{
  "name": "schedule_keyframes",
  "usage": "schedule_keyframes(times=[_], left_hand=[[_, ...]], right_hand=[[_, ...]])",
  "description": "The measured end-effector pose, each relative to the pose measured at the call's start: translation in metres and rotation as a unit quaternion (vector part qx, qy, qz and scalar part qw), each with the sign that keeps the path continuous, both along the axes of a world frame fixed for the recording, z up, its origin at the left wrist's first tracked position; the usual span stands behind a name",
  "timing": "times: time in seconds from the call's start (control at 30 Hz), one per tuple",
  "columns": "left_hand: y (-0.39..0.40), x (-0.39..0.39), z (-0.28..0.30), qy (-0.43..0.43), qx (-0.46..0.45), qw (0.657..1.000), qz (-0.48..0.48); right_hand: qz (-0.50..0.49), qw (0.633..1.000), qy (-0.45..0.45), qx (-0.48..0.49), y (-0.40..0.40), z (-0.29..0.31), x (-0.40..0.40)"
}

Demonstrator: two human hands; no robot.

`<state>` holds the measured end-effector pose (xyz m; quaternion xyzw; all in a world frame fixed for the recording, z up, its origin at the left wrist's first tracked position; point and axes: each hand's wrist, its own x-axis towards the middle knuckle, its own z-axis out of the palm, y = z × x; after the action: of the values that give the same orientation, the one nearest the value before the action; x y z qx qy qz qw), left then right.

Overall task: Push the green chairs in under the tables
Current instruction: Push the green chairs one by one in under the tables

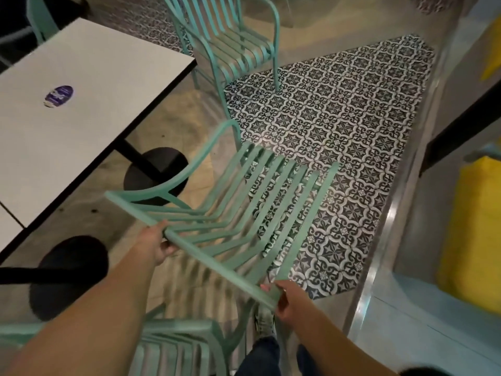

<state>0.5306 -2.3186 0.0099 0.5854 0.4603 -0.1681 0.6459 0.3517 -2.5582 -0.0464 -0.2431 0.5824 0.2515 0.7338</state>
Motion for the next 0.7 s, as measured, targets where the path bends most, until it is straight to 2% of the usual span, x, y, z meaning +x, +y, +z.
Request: schedule_keyframes(times=[0.2, 0.5, 0.7], left_hand=[[-0.032, 0.045, -0.006, -0.019, -0.03, 0.998, -0.046], [-0.101, 0.13, -0.024, -0.037, -0.054, 0.997, -0.039], [-0.147, 0.173, -0.023, -0.036, -0.053, 0.997, -0.043]], right_hand=[[-0.102, 0.994, -0.023, -0.021, -0.04, 0.013, 0.049], [-0.057, 0.995, -0.033, -0.073, -0.123, 0.022, 0.134], [-0.042, 0.997, -0.016, -0.057, -0.173, 0.027, 0.184]])
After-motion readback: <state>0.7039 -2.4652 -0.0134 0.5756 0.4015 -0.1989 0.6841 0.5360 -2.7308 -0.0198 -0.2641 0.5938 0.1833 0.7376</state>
